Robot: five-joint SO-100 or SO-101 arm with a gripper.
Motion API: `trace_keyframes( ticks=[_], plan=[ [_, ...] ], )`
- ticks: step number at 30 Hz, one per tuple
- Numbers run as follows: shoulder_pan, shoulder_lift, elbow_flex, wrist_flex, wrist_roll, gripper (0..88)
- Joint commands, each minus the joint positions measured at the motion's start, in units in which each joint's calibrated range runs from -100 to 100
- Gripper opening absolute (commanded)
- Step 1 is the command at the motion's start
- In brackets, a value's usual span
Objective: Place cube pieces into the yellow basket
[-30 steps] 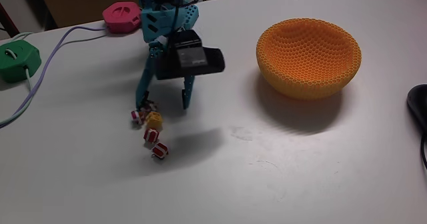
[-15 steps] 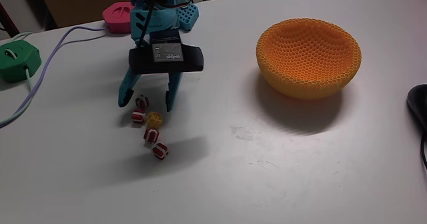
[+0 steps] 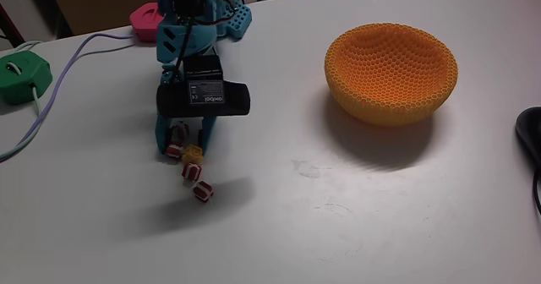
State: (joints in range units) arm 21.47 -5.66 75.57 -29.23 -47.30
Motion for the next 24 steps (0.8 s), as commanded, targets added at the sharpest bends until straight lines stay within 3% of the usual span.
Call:
trace_keyframes(
  ticks=[1,3,14,16,20,24],
  plan=[
    [1.27,0.83,-4.55,0.82,1.17,11.2],
    [1.74,1.11,-5.9,1.95,2.54,0.0],
    [-1.9,-4.1,-9.17,3.25,3.76,0.0],
    [-3.76,-8.36,-13.51,11.51,4.93,0.0],
    [-9.73,-13.85,-32.38,43.56,6.98,0.0],
    [-21.0,-13.47,-45.28,65.11,5.62,0.0]
  ],
)
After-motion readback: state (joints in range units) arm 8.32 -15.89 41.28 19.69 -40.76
